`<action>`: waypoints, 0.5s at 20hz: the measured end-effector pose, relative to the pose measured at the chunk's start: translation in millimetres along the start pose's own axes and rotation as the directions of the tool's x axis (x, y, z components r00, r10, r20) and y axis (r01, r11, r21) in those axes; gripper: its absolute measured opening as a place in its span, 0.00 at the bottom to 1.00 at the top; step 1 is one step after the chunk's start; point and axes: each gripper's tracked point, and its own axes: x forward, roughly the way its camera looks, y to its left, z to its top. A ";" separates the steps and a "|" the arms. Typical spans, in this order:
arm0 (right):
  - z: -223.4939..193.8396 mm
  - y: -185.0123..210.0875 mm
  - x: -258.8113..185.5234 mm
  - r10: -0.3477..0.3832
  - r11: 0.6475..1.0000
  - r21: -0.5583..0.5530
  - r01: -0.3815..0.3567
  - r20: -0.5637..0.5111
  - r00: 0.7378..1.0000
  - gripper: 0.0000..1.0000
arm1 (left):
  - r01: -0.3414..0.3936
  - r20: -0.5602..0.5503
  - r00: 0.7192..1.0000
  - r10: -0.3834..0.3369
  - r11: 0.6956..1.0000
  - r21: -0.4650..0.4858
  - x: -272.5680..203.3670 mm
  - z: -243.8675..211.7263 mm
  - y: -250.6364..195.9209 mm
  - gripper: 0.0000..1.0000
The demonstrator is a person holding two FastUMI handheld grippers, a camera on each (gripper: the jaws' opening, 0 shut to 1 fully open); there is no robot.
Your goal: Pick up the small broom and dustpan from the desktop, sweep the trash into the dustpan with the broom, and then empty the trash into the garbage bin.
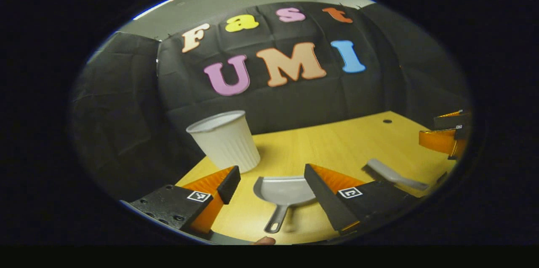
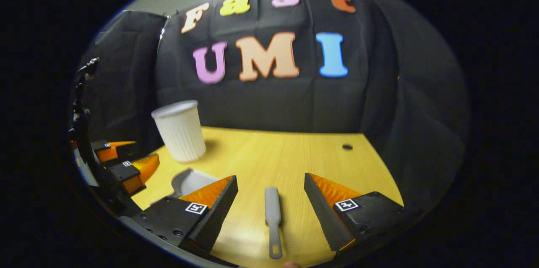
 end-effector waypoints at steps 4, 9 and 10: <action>72.6 -5.5 -40.4 -0.063 0.996 -0.052 0.078 0.244 0.968 0.93 | 0.042 0.175 0.984 -0.033 0.998 -0.051 -2.5 69.6 -0.2 0.93; 123.2 -5.8 -98.6 -0.119 0.991 -0.017 0.136 0.382 0.916 0.93 | 0.108 0.280 0.955 -0.094 0.994 -0.035 -1.4 114.9 -1.6 0.93; 129.0 -5.6 -105.6 -0.131 0.989 -0.017 0.149 0.392 0.910 0.93 | 0.122 0.292 0.950 -0.109 0.992 -0.027 -1.3 122.0 -3.2 0.93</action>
